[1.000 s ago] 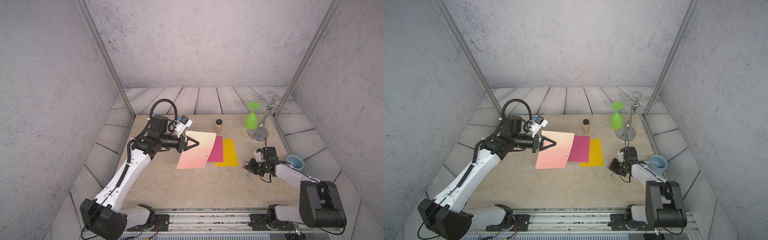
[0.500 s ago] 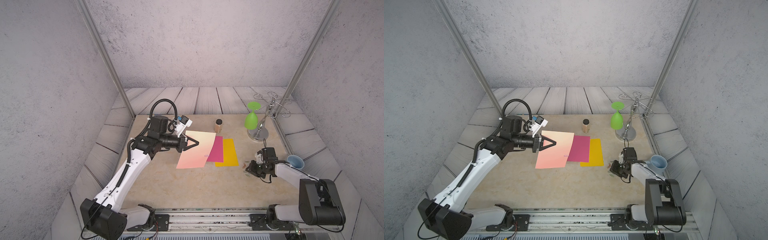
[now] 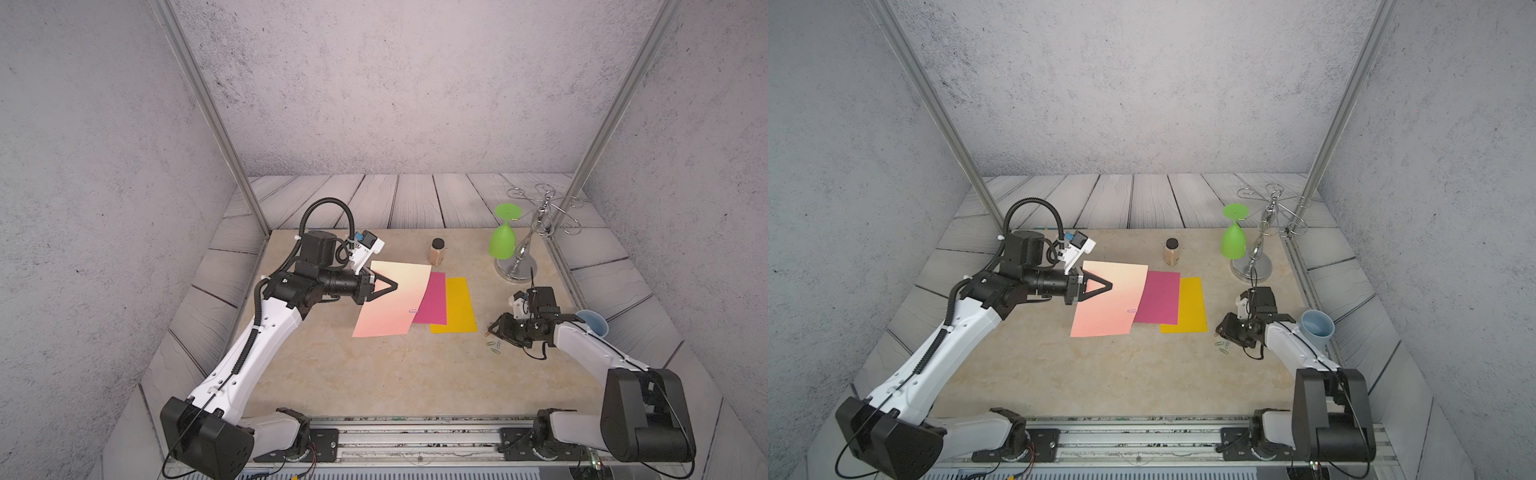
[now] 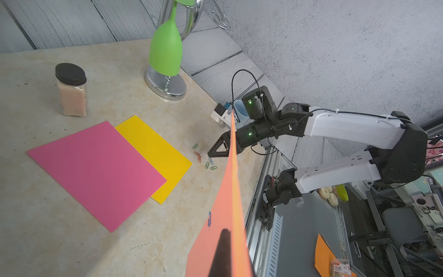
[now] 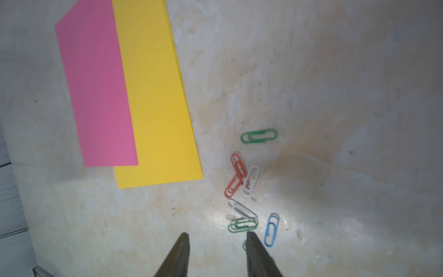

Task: Unclip the paperclips from the documents
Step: Place the paper clip at the center of the board, then adjust the document.

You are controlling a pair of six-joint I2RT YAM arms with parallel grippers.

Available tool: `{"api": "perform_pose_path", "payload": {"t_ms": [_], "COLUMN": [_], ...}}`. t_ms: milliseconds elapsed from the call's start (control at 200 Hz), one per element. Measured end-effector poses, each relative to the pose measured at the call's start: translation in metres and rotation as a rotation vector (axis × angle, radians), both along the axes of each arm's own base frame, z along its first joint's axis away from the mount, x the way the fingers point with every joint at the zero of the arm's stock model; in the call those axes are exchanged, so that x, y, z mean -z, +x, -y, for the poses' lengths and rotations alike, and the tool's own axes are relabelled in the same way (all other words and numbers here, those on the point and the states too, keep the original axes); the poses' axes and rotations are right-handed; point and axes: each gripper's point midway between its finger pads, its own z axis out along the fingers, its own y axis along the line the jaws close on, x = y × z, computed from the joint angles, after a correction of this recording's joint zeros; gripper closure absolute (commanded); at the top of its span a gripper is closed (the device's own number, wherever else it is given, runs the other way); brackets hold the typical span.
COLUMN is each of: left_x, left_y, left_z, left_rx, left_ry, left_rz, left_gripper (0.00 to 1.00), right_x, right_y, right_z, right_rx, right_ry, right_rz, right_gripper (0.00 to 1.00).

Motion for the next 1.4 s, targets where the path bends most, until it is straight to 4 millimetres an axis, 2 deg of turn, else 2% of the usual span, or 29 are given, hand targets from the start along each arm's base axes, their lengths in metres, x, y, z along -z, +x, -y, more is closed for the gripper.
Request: {"api": "perform_pose_path", "payload": {"t_ms": [170, 315, 445, 585, 746, 841, 921, 1031, 1156, 1396], "left_x": [-0.001, 0.0, -0.001, -0.005, -0.014, -0.017, -0.019, -0.022, -0.022, -0.02], "left_y": [0.002, 0.005, 0.005, 0.0, -0.007, -0.01, -0.012, -0.013, -0.013, -0.012], "left_z": [0.002, 0.005, 0.009, 0.015, 0.024, 0.028, 0.031, 0.034, 0.036, 0.038], "left_rx": [0.002, 0.007, 0.026, 0.059, 0.102, 0.123, 0.136, 0.148, 0.155, 0.164], "left_ry": [-0.01, -0.024, -0.04, -0.06, -0.083, -0.092, -0.097, -0.101, -0.102, -0.103], "left_rz": [-0.006, -0.023, -0.035, -0.04, -0.033, -0.031, -0.028, -0.023, -0.025, -0.035], "left_gripper": [1.0, 1.0, 1.0, 1.0, 1.0, 1.0, 1.0, 1.0, 1.0, 1.0], "right_x": [-0.041, -0.088, -0.14, -0.181, -0.225, -0.242, -0.248, -0.25, -0.255, -0.268], "right_y": [0.0, -0.009, -0.019, -0.023, -0.029, -0.028, -0.029, -0.032, -0.035, -0.039], "right_z": [-0.031, -0.076, -0.114, -0.137, -0.159, -0.17, -0.177, -0.185, -0.193, -0.198], "right_rx": [-0.138, -0.328, -0.481, -0.574, -0.675, -0.72, -0.747, -0.778, -0.804, -0.837], "right_ry": [0.071, 0.145, 0.258, 0.373, 0.461, 0.499, 0.524, 0.548, 0.579, 0.64], "right_rz": [0.126, 0.276, 0.438, 0.572, 0.686, 0.734, 0.749, 0.757, 0.764, 0.793], "right_gripper": [0.35, 0.25, 0.23, 0.19, 0.19, 0.19, 0.19, 0.25, 0.44, 0.73]}}
